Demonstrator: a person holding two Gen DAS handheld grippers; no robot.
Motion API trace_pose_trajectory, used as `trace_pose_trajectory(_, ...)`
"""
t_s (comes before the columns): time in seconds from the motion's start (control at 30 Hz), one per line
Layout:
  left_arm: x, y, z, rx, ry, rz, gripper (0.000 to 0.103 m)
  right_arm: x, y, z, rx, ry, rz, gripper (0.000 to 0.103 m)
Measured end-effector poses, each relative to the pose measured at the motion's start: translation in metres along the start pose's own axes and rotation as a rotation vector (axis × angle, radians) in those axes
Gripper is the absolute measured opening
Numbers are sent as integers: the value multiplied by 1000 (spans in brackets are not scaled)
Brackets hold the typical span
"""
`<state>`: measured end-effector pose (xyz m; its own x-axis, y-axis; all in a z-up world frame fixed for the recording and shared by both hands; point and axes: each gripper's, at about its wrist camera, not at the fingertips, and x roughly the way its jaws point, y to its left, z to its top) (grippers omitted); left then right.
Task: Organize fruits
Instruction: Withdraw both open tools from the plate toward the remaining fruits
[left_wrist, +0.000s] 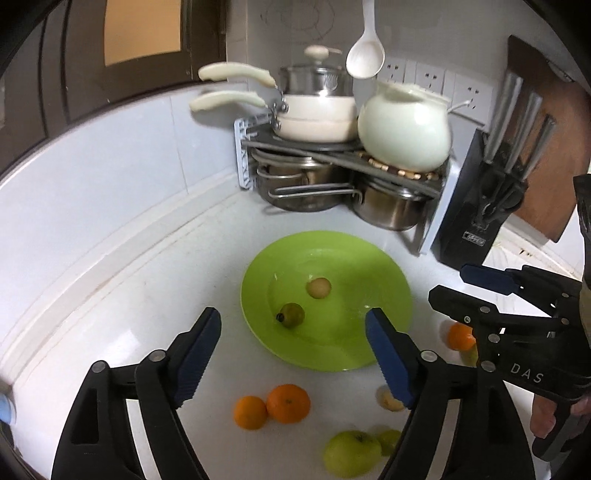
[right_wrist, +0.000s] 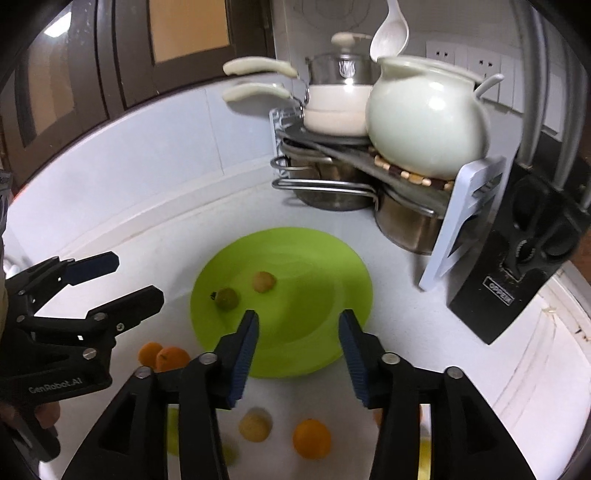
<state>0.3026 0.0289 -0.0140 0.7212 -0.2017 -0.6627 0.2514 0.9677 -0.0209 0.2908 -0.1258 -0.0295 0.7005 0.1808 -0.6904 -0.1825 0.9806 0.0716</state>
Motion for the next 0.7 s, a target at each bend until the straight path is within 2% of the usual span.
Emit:
trace_pose_trajectory(0.2,-30,-5,-14,1,-37,21,84,-33,5,-11,-8,-50,-27,66)
trace_pose_trajectory(0.5,-65,-11,-39,-8,-77,36,94,-70,14,-33,-30,-112,-48,68)
trace_pose_trajectory(0.7,-72,-16,-59,9,-85,46,94,-77,19,-48,-57,-108,-47,68)
